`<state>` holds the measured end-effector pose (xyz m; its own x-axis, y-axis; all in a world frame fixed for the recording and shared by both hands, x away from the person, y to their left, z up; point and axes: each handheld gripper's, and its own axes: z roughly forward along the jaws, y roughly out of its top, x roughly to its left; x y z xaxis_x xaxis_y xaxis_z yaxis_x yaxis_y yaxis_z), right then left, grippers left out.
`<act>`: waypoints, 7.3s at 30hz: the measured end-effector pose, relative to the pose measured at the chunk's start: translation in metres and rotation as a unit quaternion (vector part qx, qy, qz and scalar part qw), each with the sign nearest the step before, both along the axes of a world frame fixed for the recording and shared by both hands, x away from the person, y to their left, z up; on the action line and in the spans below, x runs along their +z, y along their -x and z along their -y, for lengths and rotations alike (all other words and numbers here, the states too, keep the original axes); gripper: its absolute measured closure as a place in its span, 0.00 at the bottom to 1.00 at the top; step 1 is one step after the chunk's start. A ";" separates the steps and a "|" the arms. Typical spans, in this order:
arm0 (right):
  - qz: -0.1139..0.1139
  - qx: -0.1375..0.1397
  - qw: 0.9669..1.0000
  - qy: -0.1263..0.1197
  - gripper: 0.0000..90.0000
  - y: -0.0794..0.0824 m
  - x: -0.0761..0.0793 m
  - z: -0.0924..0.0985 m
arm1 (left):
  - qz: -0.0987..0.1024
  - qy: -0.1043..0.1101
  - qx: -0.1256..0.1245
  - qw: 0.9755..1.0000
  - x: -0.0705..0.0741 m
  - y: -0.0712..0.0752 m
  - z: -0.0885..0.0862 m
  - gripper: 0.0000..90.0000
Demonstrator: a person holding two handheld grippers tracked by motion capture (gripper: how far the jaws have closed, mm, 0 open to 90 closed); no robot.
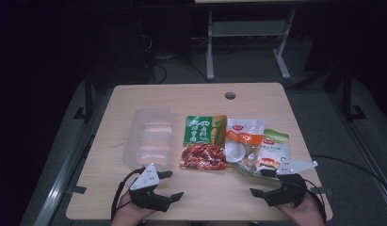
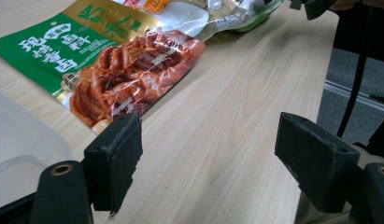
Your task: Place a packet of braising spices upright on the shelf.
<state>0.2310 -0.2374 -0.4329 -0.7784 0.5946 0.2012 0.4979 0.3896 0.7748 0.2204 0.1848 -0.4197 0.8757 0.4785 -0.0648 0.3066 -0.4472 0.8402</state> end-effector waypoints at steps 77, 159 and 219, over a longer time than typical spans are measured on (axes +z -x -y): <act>-0.112 -0.073 0.983 0.125 0.31 -0.218 0.024 -0.111 | -0.047 -0.108 0.070 0.991 -0.041 -0.083 0.093 0.99; 0.070 0.069 0.995 -0.024 1.00 -0.090 0.076 -0.033 | -0.121 0.118 0.067 0.983 -0.019 -0.109 0.074 0.76; 0.029 0.061 0.996 -0.060 1.00 -0.073 0.109 -0.062 | 0.001 0.028 0.040 0.999 0.007 -0.028 0.040 0.50</act>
<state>0.3042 -0.1752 -0.3243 -0.8555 0.4696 0.2183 0.4059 0.3464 0.8457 0.2489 0.1453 -0.4128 0.8344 0.5434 -0.0924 0.3388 -0.3734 0.8636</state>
